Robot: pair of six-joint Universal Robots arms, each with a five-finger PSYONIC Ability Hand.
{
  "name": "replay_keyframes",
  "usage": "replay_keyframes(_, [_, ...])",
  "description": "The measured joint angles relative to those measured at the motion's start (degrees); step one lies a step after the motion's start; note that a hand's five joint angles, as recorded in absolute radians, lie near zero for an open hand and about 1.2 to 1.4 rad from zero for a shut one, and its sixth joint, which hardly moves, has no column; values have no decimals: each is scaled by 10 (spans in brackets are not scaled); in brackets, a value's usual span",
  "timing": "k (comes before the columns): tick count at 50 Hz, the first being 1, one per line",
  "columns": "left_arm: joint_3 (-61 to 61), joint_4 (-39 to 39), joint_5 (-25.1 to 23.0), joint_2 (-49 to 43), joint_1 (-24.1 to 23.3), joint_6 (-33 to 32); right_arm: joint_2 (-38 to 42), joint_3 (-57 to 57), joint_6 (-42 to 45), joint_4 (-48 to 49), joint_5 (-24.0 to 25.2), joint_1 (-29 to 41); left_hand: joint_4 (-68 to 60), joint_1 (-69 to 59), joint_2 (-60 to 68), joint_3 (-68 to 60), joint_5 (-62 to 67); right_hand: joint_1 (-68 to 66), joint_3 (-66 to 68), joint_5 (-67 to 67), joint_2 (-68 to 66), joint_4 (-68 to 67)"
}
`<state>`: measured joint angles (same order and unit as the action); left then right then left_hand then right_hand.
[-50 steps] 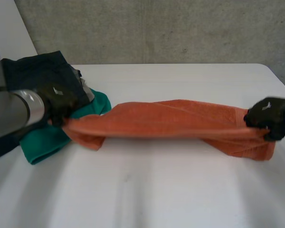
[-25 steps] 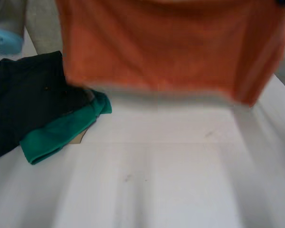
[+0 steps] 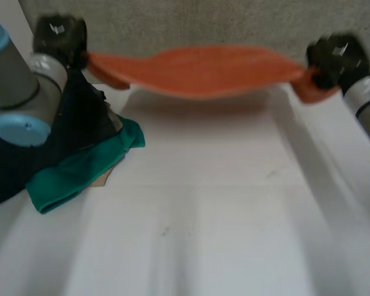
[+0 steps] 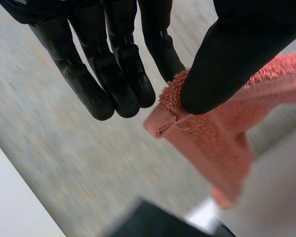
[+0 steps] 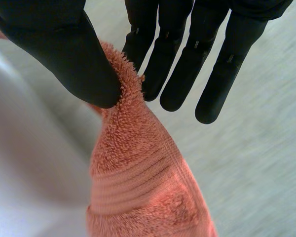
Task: Fold the laundry.
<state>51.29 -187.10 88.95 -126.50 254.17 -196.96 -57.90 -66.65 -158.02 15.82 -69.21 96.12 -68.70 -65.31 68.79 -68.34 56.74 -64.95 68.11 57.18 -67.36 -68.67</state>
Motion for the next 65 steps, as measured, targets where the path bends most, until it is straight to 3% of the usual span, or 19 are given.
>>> replay_keyframes(10, [106, 1, -13, -19, 11, 2, 105, -32, -1, -68, 17, -16, 0, 0, 0, 0, 0, 0, -4, -2, 3, 5])
replay_keyframes(18, [127, 5, -13, -9, 20, -6, 120, -27, -52, -73, 9, -34, 0, 0, 0, 0, 0, 189, -222, -216, 219, 228])
replay_keyframes(22, [133, 10, -12, -1, 21, -14, 119, -25, -84, -74, -4, -41, 0, 0, 0, 0, 0, 230, -261, -268, 251, 273])
replay_keyframes(29, [146, 20, -11, 13, 20, -25, 119, -22, -103, -82, -26, -54, 0, 0, 0, 0, 0, 195, -228, -220, 222, 237])
replay_keyframes(36, [164, 37, -11, 29, 20, -29, 113, -17, -75, -124, -28, -67, 0, 0, 0, 0, 0, -7, -8, 1, -1, 11])
replay_keyframes(47, [234, 58, -27, 90, 21, -49, 68, -31, 22, -257, 9, -105, 0, 0, 0, 0, 0, -7, -1, 1, -2, 2])
replay_keyframes(50, [246, 56, -32, 102, 21, -58, 60, -41, 29, -268, 18, -110, 0, 0, 0, 0, 0, 109, -136, -121, 132, 133])
replay_keyframes(56, [243, 52, -34, 112, 19, -67, 57, -62, -30, -230, 17, -102, 0, 0, 0, 0, 0, 243, -273, -278, 260, 284])
replay_keyframes(65, [216, 61, -25, 111, 11, -58, 99, -48, -147, -170, -15, -71, 0, 0, 0, 0, 0, 253, -295, -301, 276, 301])
